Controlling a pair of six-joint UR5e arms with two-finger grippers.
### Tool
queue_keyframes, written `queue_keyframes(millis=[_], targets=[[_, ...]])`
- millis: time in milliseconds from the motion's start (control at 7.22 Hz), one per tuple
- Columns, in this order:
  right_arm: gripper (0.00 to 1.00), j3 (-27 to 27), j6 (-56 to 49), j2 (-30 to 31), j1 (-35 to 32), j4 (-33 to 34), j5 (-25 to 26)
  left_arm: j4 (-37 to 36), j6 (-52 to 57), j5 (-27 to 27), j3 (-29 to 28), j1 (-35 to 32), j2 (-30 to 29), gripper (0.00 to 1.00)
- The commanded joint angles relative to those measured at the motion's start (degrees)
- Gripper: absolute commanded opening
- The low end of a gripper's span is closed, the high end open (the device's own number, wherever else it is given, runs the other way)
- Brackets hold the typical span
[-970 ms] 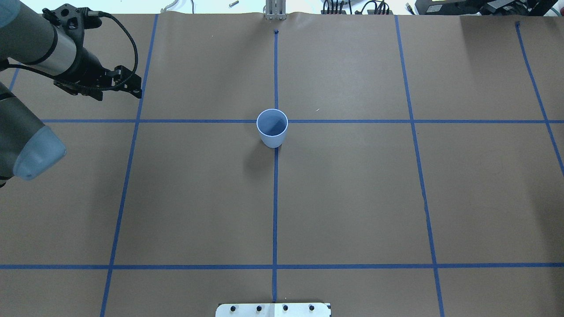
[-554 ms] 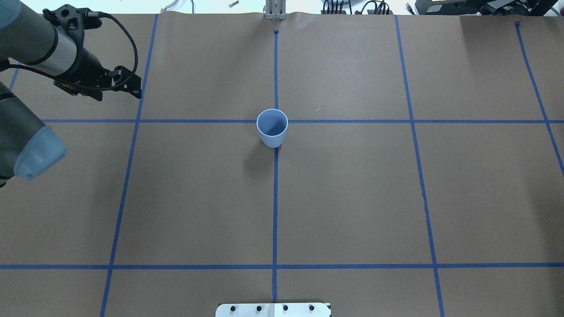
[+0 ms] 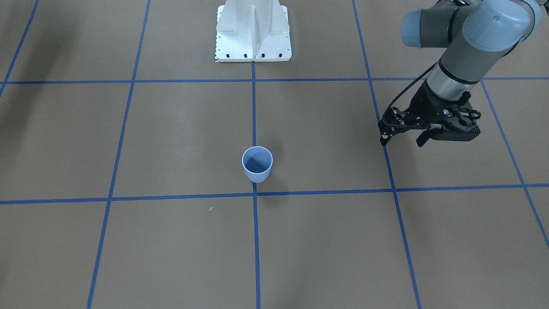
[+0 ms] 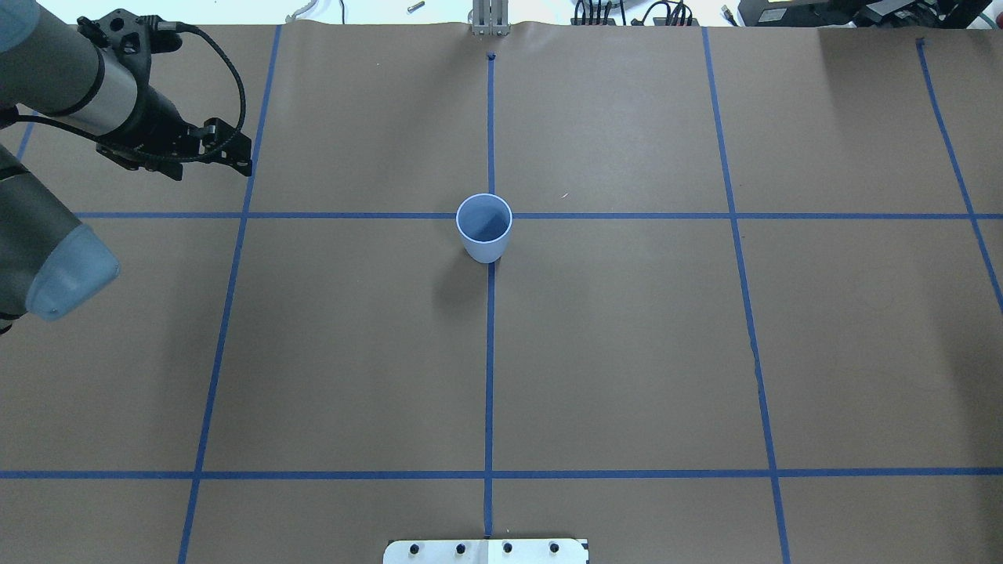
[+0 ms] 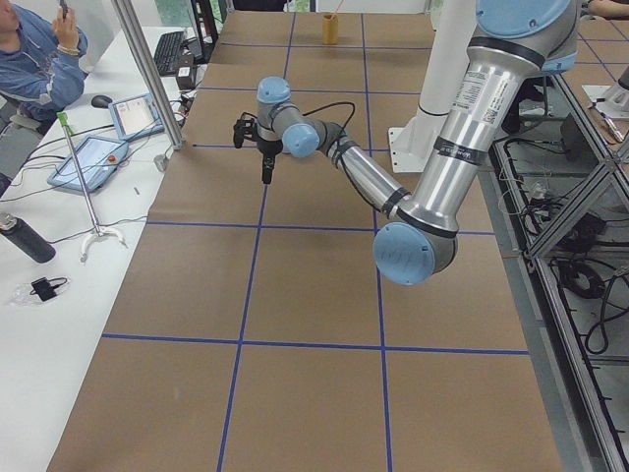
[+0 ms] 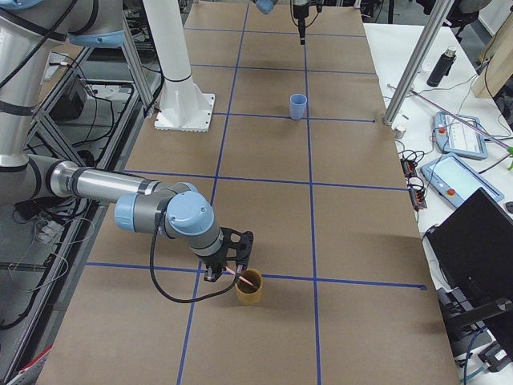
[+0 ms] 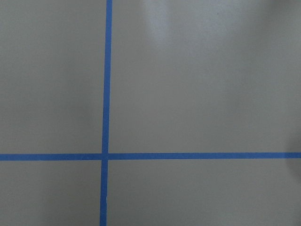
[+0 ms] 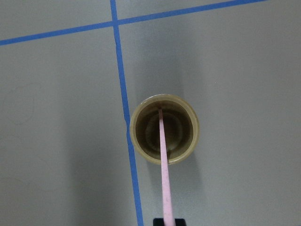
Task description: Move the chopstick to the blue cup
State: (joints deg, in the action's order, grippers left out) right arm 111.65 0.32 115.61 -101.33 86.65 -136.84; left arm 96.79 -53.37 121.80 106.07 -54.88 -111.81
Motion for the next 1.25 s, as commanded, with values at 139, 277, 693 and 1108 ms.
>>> queue_keyframes(millis=[139, 277, 693, 1108], targets=[[0.0, 5.22, -0.14, 0.14, -1.76, 5.6, 0.0, 0.07, -0.07, -0.07, -0.16, 0.03, -0.07, 0.98], [0.0, 9.33, -0.15, 0.06, -2.64, 11.47, 0.0, 0.07, -0.07, -0.07, -0.24, 0.03, -0.07, 0.98], [0.0, 14.91, -0.23, -0.73, -3.53, 19.26, 0.09, 0.07, 0.11, -0.07, -0.86, 0.12, 0.01, 0.98], [0.0, 18.95, -0.15, -12.19, -5.2, 31.0, 0.0, 0.07, 0.02, -0.07, -0.68, 0.12, 0.02, 0.98]])
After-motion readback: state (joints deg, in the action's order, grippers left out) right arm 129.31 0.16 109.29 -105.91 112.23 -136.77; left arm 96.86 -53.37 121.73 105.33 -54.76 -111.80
